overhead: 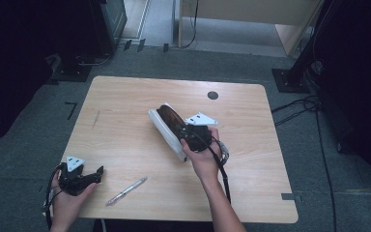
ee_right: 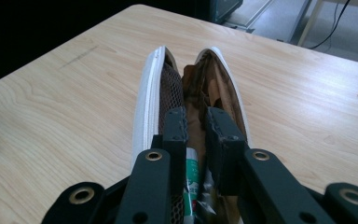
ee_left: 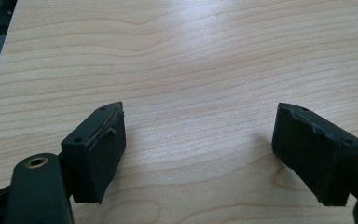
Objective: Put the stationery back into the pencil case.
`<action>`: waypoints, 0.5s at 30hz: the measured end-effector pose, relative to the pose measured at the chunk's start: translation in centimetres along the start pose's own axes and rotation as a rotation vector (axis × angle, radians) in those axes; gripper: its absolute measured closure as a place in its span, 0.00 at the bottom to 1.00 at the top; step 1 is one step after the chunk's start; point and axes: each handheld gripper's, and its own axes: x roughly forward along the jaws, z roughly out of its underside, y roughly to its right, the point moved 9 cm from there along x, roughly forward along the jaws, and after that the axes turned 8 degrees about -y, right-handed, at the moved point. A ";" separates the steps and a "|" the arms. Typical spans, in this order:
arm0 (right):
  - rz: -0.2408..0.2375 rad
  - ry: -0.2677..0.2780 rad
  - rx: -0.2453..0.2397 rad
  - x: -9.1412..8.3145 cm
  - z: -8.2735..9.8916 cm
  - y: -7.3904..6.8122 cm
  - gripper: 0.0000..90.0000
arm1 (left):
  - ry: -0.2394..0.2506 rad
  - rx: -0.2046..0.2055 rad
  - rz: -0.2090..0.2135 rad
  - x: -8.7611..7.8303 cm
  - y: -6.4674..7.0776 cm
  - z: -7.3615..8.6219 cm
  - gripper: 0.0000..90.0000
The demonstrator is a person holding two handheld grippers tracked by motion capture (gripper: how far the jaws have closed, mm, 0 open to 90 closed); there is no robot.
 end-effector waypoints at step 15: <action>-0.039 0.042 -0.025 -3.5 2.2 -1.6 0.81 | 0.028 0.052 0.099 -1.3 1.3 0.1 0.37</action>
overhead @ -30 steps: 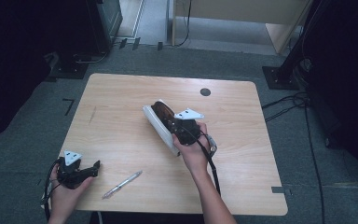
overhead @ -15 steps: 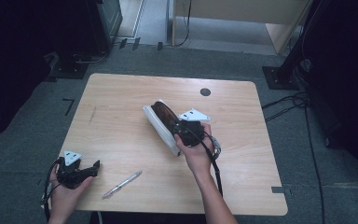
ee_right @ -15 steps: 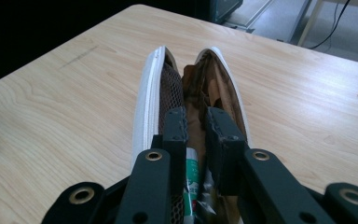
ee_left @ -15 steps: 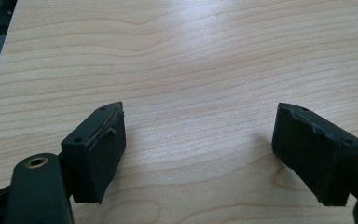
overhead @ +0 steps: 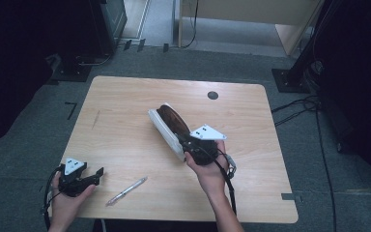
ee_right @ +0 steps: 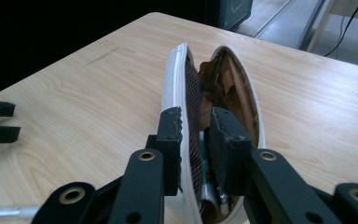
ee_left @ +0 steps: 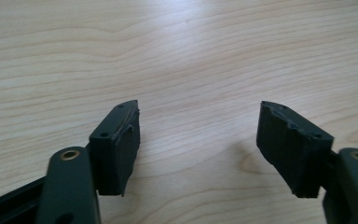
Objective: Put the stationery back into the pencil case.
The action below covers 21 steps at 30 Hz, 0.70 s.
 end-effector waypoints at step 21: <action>-0.053 0.008 0.032 -1.1 5.3 -1.3 0.59 | -0.016 0.176 0.286 -1.5 7.6 0.2 0.61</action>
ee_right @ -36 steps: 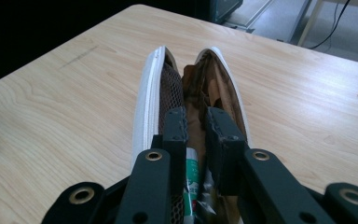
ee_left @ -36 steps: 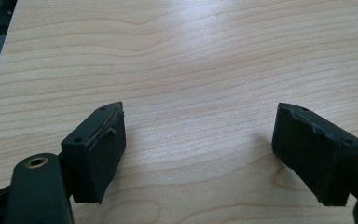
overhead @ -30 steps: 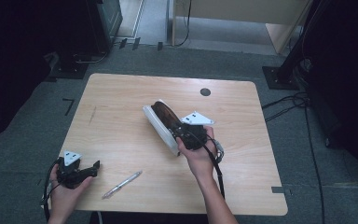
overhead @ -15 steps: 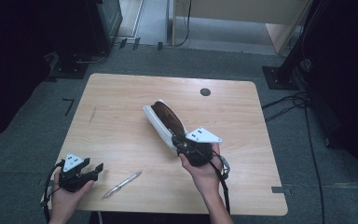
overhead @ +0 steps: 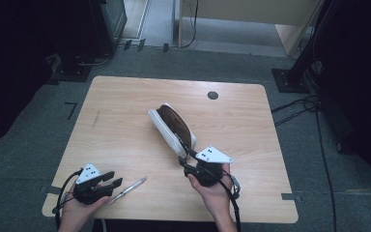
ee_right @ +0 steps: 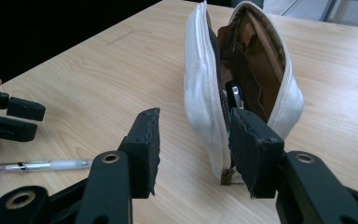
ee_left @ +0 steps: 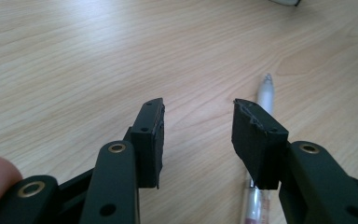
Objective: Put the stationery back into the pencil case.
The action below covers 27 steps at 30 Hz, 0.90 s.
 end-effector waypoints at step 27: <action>-0.046 -0.057 -0.001 2.4 3.7 -1.9 0.61 | -0.058 0.157 0.019 0.7 2.6 0.5 0.55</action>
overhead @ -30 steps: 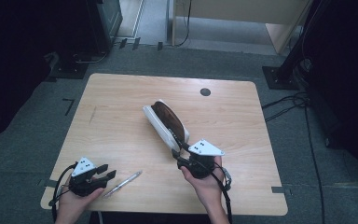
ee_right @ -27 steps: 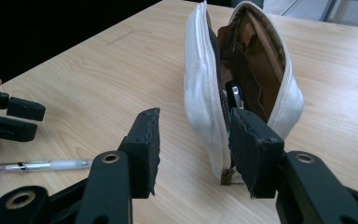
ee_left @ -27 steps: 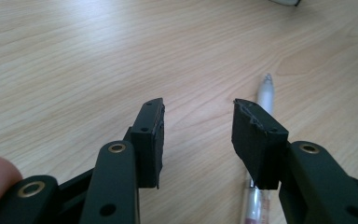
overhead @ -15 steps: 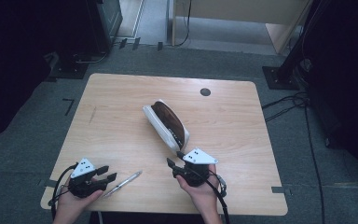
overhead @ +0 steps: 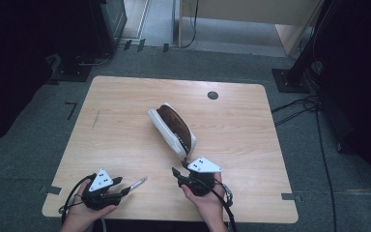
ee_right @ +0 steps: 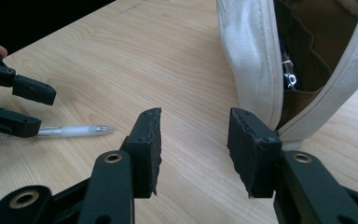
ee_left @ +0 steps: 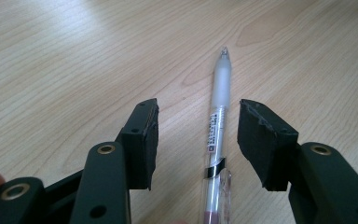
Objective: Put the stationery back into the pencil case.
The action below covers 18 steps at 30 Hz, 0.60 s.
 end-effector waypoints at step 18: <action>-0.005 -0.018 -0.005 0.7 0.5 -0.3 0.61 | -0.059 0.064 0.035 0.6 1.0 0.4 0.75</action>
